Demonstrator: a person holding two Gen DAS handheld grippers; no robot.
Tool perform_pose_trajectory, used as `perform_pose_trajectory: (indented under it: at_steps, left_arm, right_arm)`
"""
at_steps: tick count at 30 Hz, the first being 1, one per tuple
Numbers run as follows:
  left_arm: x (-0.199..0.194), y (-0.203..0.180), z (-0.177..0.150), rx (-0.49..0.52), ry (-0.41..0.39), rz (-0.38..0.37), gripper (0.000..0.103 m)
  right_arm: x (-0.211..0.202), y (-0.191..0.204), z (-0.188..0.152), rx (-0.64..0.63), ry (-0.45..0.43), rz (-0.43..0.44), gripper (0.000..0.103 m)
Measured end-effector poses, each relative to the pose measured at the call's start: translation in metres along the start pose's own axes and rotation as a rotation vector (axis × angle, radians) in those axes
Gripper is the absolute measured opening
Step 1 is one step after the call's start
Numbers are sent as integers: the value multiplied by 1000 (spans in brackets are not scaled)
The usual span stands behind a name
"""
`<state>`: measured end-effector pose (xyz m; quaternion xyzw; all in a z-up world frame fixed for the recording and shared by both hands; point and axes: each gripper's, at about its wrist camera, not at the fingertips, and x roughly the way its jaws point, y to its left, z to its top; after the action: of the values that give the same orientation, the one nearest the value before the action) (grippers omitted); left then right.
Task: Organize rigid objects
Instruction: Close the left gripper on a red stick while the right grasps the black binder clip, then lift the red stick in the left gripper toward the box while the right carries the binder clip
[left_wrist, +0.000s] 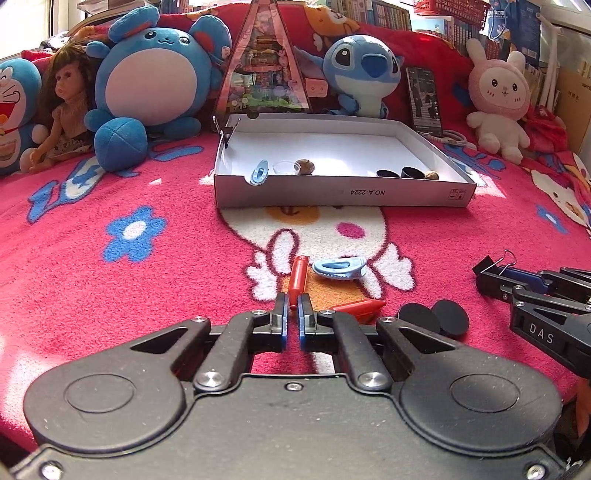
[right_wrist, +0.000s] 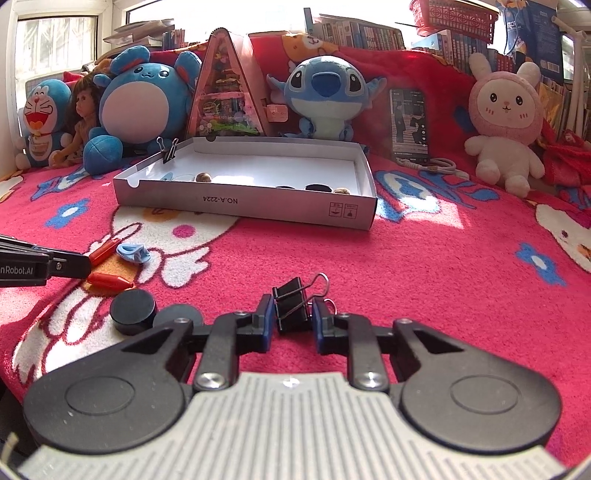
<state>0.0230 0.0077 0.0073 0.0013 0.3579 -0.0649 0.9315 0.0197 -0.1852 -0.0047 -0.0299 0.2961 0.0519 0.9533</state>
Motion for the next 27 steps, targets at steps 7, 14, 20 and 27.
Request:
perform_pose_trajectory:
  at_steps: [7, 14, 20, 27]
  left_arm:
    - [0, 0, -3, 11, -1, -3, 11]
    - [2, 0, 0, 2, -11, 9, 17]
    - [11, -1, 10, 11, -18, 6, 27]
    - [24, -3, 14, 15, 2, -7, 25]
  right_arm:
    - [1, 0, -2, -1, 1, -4, 30]
    - [1, 0, -3, 3, 1, -2, 32]
    - [3, -2, 1, 21, 1, 12, 49]
    - [9, 0, 3, 4, -13, -19, 60]
